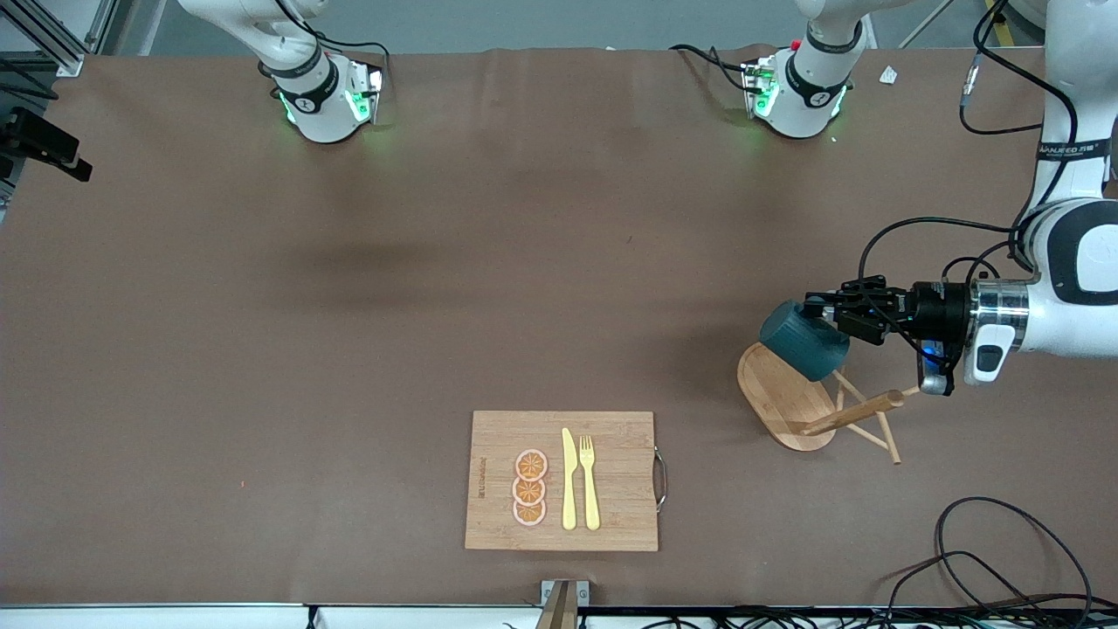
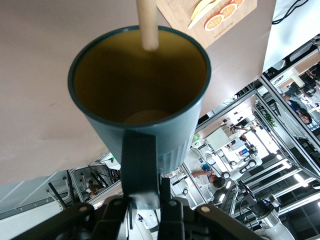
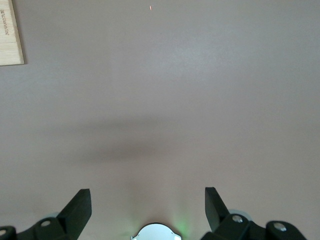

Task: Pass cup and hang on rack
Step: 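Lower the mug onto a rack peg with the left gripper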

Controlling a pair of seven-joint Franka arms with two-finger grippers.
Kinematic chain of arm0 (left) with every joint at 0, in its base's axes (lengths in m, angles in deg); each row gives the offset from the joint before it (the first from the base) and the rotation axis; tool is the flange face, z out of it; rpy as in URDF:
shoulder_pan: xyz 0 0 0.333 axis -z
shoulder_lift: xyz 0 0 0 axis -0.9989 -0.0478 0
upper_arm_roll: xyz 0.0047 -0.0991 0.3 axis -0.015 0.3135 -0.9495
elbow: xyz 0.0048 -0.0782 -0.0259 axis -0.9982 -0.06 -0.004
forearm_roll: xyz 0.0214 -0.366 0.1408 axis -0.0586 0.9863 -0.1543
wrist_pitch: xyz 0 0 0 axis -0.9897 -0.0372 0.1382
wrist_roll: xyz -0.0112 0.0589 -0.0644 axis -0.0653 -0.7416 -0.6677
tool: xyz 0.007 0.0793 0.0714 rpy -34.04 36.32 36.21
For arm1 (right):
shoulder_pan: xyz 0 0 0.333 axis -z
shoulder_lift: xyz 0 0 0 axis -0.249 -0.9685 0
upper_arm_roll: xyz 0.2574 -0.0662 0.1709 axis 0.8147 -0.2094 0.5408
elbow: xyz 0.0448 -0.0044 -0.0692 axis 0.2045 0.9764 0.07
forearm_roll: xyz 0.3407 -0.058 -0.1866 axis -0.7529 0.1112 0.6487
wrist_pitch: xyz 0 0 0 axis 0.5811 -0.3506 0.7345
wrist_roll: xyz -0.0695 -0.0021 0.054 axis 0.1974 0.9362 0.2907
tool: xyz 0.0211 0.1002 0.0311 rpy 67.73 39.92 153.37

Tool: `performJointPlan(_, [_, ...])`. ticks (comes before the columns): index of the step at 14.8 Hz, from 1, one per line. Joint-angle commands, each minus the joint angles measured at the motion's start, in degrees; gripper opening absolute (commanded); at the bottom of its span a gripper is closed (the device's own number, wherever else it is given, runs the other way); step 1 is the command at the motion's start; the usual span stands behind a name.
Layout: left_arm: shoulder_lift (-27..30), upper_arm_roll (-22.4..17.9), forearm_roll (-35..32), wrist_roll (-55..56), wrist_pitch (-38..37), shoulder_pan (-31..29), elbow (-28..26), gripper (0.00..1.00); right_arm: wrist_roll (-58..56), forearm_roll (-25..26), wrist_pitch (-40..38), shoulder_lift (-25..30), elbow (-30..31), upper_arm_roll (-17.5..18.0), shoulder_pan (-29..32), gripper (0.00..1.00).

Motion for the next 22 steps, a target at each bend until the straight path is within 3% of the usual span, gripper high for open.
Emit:
performJointPlan(1, [-1.1, 0.2, 1.3, -2.8, -1.3, -2.0, 1.5, 0.0, -0.6, -0.3, 0.2, 1.2, 0.8, 0.2, 0.2, 1.0])
performJointPlan(12, [-4.7, 0.1, 4.3, -12.5, -3.3, -6.3, 1.6, 0.01, -0.6, -0.3, 0.1, 1.2, 0.9, 0.2, 0.2, 1.0])
performJointPlan(15, [-5.4, 0.1, 4.3, -12.8, -3.3, -6.8, 1.6, 0.05, -0.6, -0.3, 0.1, 1.2, 1.0, 0.2, 0.2, 1.0])
performJointPlan(17, [-5.6, 0.1, 4.4, -12.8, -3.3, -6.8, 1.7, 0.2, -0.6, -0.3, 0.0, 1.3, 1.0, 0.2, 0.2, 1.0])
performJointPlan(19, [-5.9, 0.1, 4.4, -12.8, -3.3, -7.0, 1.7, 0.43, -0.6, -0.3, 0.0, 1.3, 1.1, 0.2, 0.2, 1.0])
performJointPlan(22, [-6.0, 0.1, 4.3, -12.4, -3.3, -7.1, 2.5, 0.63, -0.6, -0.3, 0.0, 1.2, 1.1, 0.2, 0.2, 1.0])
